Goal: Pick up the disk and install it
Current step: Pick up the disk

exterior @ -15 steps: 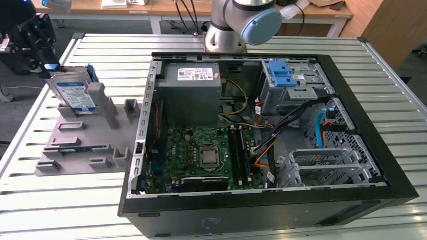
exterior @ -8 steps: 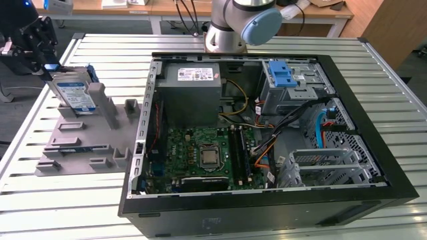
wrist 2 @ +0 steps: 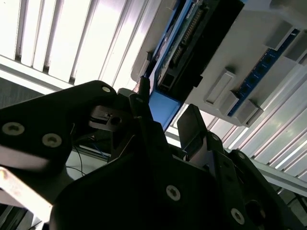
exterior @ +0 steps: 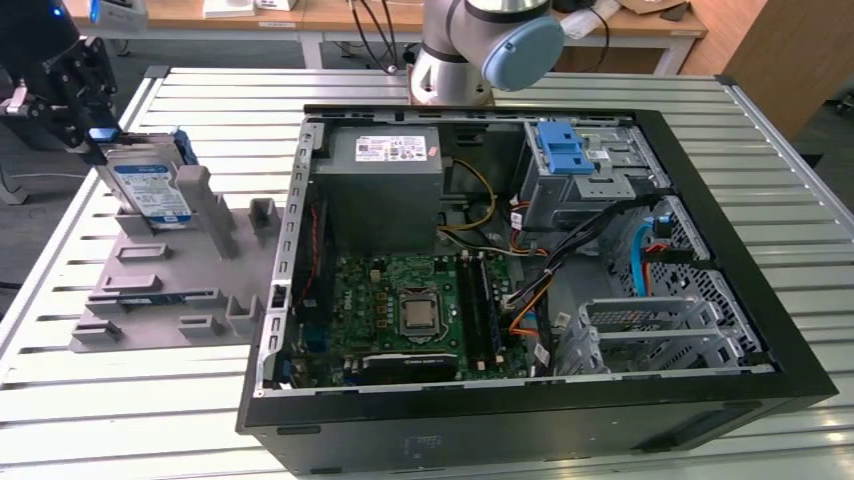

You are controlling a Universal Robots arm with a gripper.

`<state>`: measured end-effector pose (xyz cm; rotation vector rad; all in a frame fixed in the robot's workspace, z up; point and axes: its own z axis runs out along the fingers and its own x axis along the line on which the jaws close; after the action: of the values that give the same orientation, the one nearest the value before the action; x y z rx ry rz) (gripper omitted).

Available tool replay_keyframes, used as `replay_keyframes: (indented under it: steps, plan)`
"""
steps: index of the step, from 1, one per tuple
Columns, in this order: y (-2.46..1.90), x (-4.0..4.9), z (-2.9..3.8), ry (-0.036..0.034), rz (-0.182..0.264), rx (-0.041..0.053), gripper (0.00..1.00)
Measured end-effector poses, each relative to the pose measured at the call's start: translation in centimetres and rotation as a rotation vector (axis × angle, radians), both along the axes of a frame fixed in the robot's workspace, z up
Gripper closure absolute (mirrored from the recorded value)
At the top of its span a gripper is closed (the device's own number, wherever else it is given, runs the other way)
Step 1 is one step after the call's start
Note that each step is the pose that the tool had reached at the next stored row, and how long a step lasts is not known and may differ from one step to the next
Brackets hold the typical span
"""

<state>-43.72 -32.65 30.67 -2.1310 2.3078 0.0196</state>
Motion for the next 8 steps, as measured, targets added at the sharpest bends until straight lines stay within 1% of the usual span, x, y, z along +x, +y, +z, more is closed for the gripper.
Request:
replay_keyframes:
  steps: [5,8]
  plan:
    - [0.03,-0.15,-0.59,-0.0018,0.008,0.0000,0.49]
    - [0.25,-0.15,-0.70,-0.0017,0.008,0.0000,0.49]
